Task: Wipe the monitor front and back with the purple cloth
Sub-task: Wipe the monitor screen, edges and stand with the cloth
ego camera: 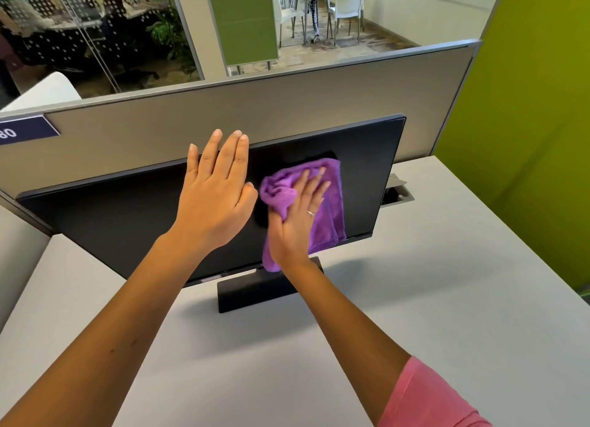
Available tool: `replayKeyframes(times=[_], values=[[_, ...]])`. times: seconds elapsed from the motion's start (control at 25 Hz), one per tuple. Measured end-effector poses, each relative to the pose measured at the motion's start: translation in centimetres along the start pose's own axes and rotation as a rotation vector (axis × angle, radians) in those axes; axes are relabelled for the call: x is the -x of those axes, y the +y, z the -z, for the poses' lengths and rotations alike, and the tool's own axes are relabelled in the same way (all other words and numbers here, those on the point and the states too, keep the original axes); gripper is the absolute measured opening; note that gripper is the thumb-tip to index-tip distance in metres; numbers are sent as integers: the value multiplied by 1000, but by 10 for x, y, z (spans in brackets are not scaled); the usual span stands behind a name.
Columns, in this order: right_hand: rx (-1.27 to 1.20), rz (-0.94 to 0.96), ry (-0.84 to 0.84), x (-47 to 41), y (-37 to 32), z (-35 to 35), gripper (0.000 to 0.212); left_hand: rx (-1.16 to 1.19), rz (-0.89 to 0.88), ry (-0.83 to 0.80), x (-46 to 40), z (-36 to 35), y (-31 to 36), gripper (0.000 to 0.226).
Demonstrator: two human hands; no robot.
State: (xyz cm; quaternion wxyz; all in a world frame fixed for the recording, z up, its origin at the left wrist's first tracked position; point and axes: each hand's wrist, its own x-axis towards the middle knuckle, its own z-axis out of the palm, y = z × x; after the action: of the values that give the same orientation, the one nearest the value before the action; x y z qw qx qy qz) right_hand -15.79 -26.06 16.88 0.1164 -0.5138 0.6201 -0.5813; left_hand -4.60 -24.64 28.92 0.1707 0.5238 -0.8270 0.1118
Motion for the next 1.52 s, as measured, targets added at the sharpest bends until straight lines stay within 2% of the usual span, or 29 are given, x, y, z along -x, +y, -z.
replayKeyframes(times=[0.08,0.2,0.28,0.36,0.44,0.56,0.68,0.76,0.96,1.04,1.28,1.44,1.52], values=[[185,111,-91,13,10,-7,68,-4,0,-13,-2,0,6,65],[340,141,-283,41,46,-6,67,3,-7,-36,-8,0,20,65],[328,67,-428,56,70,1,65,6,-16,-49,-13,-1,31,65],[249,-76,-502,62,86,10,64,18,-24,-61,-18,-2,40,65],[122,-267,-461,58,93,21,67,49,-24,-72,-23,-2,45,65],[-99,-544,-247,33,88,36,69,83,-8,-43,-24,-2,48,64],[-212,-650,-10,-3,63,49,68,73,4,-8,-20,-4,51,63],[-187,-557,72,-24,46,59,69,40,5,10,-19,-6,53,63],[-51,-6,90,-64,11,81,72,13,10,35,-20,-10,54,62],[42,130,105,-80,6,88,71,13,8,34,-21,-10,52,63],[126,133,186,-102,21,107,68,38,-6,22,-24,-10,52,63],[-56,42,217,-113,38,117,63,49,-2,36,-24,-10,53,62],[-134,-28,176,-109,57,122,59,53,-4,39,-23,-9,52,62]])
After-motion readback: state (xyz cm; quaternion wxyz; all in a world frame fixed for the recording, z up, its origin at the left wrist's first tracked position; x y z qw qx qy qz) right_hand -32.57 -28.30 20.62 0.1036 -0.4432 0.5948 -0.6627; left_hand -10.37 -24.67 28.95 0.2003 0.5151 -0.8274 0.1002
